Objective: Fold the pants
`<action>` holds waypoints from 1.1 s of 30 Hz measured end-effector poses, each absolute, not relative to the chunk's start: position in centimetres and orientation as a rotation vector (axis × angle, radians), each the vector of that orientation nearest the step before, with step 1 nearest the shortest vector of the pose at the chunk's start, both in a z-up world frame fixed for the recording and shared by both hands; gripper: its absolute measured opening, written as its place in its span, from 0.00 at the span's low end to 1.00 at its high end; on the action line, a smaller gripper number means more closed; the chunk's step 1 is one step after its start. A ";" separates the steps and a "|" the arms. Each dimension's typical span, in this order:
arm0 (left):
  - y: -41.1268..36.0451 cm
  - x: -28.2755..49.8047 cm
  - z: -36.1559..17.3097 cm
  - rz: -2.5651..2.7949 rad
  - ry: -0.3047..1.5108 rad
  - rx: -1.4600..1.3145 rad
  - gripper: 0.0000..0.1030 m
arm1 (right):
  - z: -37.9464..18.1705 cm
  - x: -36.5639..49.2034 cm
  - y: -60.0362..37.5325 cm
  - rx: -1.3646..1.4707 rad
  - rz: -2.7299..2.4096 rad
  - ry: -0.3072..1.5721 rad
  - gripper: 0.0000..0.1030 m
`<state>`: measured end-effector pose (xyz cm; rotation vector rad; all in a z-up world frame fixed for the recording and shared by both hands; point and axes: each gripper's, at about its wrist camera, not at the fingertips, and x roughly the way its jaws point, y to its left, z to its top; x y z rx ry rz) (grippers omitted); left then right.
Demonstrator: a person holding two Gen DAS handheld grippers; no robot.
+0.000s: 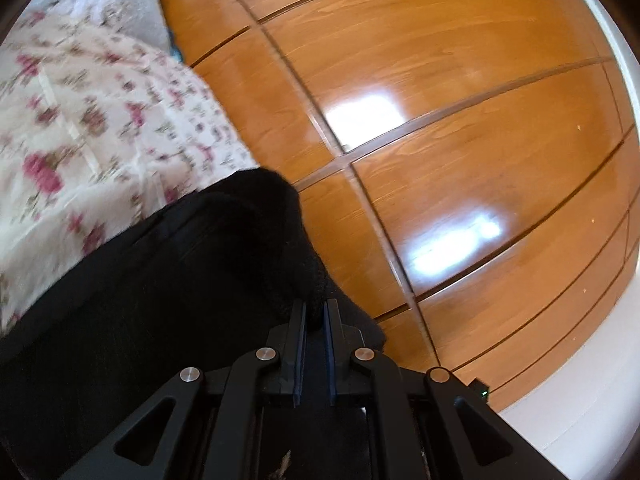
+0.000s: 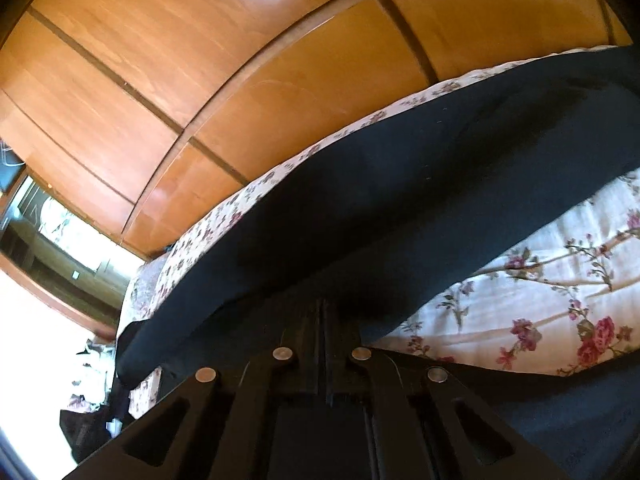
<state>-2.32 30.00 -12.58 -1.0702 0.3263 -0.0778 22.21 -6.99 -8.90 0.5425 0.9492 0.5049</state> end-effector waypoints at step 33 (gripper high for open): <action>30.5 -6.3 -12.0 -0.094 0.285 -1.121 0.07 | -4.2 24.0 -8.9 0.595 0.433 0.918 0.11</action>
